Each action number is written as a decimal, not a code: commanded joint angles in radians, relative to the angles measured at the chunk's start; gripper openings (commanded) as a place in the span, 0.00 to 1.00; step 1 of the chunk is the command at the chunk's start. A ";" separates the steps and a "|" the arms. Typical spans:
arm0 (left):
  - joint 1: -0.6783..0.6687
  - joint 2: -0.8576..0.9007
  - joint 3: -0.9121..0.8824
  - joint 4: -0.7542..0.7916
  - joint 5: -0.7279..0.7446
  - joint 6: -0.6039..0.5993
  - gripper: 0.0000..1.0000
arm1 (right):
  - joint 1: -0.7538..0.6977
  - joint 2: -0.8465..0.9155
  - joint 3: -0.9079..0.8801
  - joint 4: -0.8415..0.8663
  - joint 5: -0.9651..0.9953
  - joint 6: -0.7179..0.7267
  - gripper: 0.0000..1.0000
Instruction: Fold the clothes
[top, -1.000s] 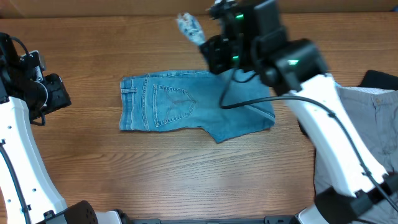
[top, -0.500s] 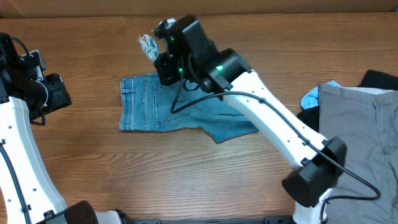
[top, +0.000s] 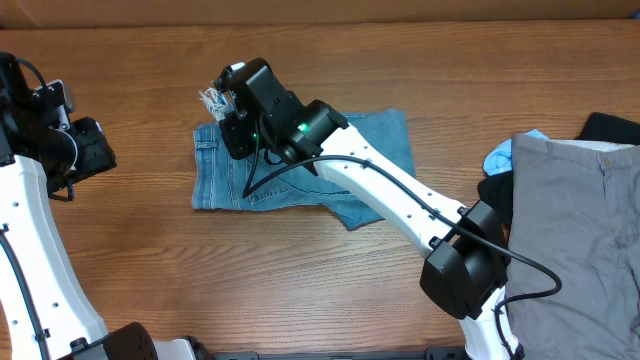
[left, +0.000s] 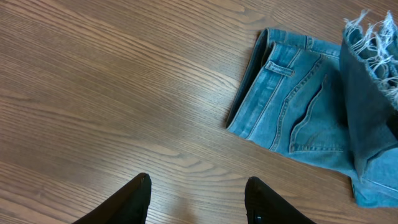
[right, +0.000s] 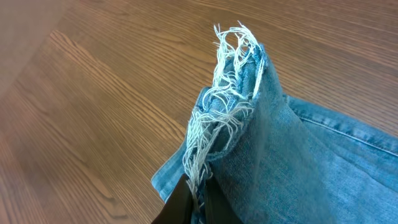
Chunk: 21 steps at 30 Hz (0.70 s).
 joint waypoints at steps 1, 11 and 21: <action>0.002 -0.021 0.021 0.003 0.012 0.026 0.53 | -0.008 0.011 0.017 0.007 0.071 -0.002 0.04; 0.002 -0.021 0.021 -0.017 0.008 0.027 0.53 | -0.212 -0.158 0.045 -0.056 0.169 -0.040 0.04; 0.002 -0.021 0.021 -0.014 0.008 0.027 0.54 | -0.570 -0.441 0.045 -0.087 0.266 -0.138 0.04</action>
